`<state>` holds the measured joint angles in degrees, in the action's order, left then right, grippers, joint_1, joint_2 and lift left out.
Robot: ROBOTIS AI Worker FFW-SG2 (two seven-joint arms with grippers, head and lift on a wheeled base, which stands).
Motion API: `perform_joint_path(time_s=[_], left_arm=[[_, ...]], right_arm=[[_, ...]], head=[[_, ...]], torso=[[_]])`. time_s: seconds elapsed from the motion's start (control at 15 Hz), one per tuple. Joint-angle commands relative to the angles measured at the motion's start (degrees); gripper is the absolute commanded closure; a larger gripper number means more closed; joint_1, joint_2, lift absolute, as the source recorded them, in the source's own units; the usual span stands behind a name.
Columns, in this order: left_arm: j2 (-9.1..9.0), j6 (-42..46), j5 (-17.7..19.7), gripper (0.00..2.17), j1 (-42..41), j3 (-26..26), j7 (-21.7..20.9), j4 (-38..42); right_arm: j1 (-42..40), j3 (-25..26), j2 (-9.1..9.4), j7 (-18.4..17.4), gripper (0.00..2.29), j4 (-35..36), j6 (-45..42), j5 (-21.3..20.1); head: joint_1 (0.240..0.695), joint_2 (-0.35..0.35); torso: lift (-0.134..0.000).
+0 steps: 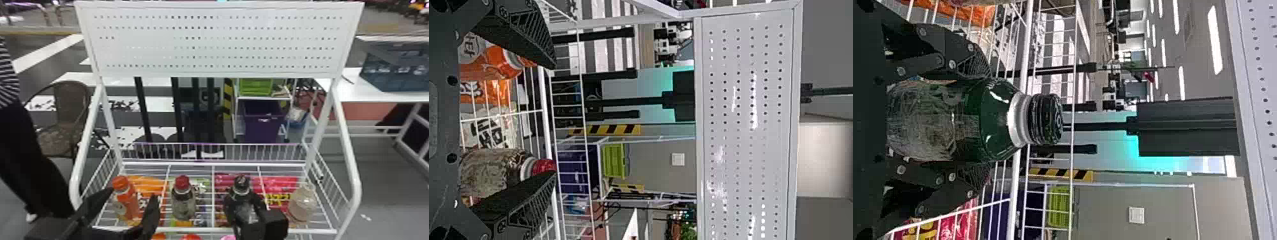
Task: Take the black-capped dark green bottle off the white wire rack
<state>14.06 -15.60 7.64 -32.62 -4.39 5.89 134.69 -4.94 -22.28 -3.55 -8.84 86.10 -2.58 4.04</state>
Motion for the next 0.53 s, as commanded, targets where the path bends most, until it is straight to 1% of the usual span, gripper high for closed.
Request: perform_joint_path(time_s=[0.0,0.13,0.27,0.33,0.47], left_arm=[[0.0,0.0,-0.1,0.14,-0.3,0.0,0.0,0.3],[0.0,0.0,-0.1,0.14,-0.6,0.0,0.0,0.6],[0.0,0.0,-0.2,0.14,-0.6,0.0,0.0,0.8],[-0.08,0.0,-0.2,0.14,-0.7,-0.1,0.0,0.8],[-0.26,0.2,-0.3,0.14,-0.6,-0.3,0.1,0.8]], right_arm=[[-2.9,0.3,-0.85,-0.2,1.15,5.3,-0.1,-0.2],[-7.2,1.5,-2.52,-0.3,1.15,13.4,1.0,-0.5],[-13.3,4.3,-4.1,0.2,1.15,22.1,3.4,-1.0],[-16.3,5.4,-5.51,0.5,1.14,25.9,4.5,-1.0],[-22.6,9.9,-7.26,1.6,1.14,32.4,5.7,1.8]], head=[[0.499,0.0],[0.499,0.0],[0.499,0.0],[0.499,0.0],[0.499,0.0]], torso=[[0.0],[0.0],[0.0],[0.0],[0.0]])
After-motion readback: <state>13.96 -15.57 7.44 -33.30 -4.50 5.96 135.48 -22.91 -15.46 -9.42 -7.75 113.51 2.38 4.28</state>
